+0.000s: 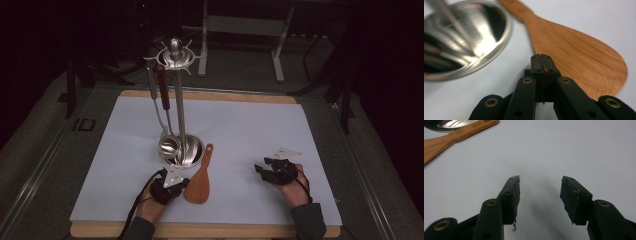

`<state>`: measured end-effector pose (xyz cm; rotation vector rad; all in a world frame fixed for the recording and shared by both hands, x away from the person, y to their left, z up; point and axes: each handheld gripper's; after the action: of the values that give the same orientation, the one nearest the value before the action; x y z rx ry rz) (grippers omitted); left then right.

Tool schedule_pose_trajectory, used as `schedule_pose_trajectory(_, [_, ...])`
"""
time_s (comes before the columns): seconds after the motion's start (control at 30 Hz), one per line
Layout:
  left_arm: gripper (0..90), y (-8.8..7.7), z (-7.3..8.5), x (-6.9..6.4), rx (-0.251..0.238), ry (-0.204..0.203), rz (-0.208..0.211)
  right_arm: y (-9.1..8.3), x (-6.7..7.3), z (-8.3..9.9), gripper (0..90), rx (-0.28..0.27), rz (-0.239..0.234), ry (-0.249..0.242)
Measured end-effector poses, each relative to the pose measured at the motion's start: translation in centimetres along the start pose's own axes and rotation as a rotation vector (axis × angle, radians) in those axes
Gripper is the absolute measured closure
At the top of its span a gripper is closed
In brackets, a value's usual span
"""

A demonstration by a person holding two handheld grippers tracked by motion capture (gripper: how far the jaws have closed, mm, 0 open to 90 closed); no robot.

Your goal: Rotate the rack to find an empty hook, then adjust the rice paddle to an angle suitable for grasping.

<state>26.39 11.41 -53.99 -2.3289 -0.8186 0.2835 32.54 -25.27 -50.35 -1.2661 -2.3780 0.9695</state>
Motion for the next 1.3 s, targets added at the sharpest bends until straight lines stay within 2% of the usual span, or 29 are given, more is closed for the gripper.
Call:
schedule_pose_trajectory(0.03, [89.7, -0.1, 0.0, 0.0, -0.016, -0.004, 0.006, 0.0, 0.0, 0.0, 49.9, 0.001, 0.000, -0.001])
schedule_pose_trajectory(0.1, [89.7, -0.5, 0.0, 0.4, -0.069, -0.042, 0.010, 0.0, 0.1, 0.0, 49.9, 0.000, -0.001, -0.001])
schedule_pose_trajectory(0.23, [89.7, -1.8, 0.2, 1.3, -0.114, -0.060, -0.046, -0.1, 0.2, -0.1, 49.9, -0.007, -0.008, -0.001])
schedule_pose_trajectory(0.4, [86.9, -3.5, 1.0, 2.6, -0.183, -0.114, -0.130, 0.2, 0.8, -0.3, 49.9, -0.005, -0.018, -0.016])
schedule_pose_trajectory(0.5, [87.0, -4.4, 1.4, 3.5, -0.204, -0.140, -0.169, 0.4, 1.1, -0.4, 49.9, -0.003, -0.025, -0.026])
schedule_pose_trajectory(0.6, [86.9, -5.2, 1.8, 4.2, -0.235, -0.171, -0.198, 0.6, 1.4, -0.5, 49.9, 0.002, -0.030, -0.032])
schedule_pose_trajectory(0.73, [87.5, -6.0, 2.4, 5.1, -0.275, -0.217, -0.215, 0.9, 2.0, -0.6, 49.9, 0.006, -0.046, -0.041])
schedule_pose_trajectory(1.0, [83.4, -6.1, 3.1, 6.1, -0.283, -0.260, -0.250, 1.6, 3.8, -1.3, 51.0, -0.007, -0.106, -0.058])
schedule_pose_trajectory(1.17, [81.2, -5.8, 3.5, 6.5, -0.281, -0.281, -0.262, 2.9, 5.4, -2.0, 51.4, -0.004, -0.160, -0.062])
schedule_pose_trajectory(1.3, [79.7, -5.6, 3.7, 6.6, -0.275, -0.289, -0.270, 4.1, 6.6, -2.9, 56.0, -0.012, -0.170, -0.059])
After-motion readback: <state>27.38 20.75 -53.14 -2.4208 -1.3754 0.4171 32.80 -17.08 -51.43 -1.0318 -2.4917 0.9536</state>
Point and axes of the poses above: each handheld gripper's, and its own axes: y roughly forward along the jaws, z roughly out of its underside, x roughly to its left, and after that the axes turned 3 degrees about z, right-handed
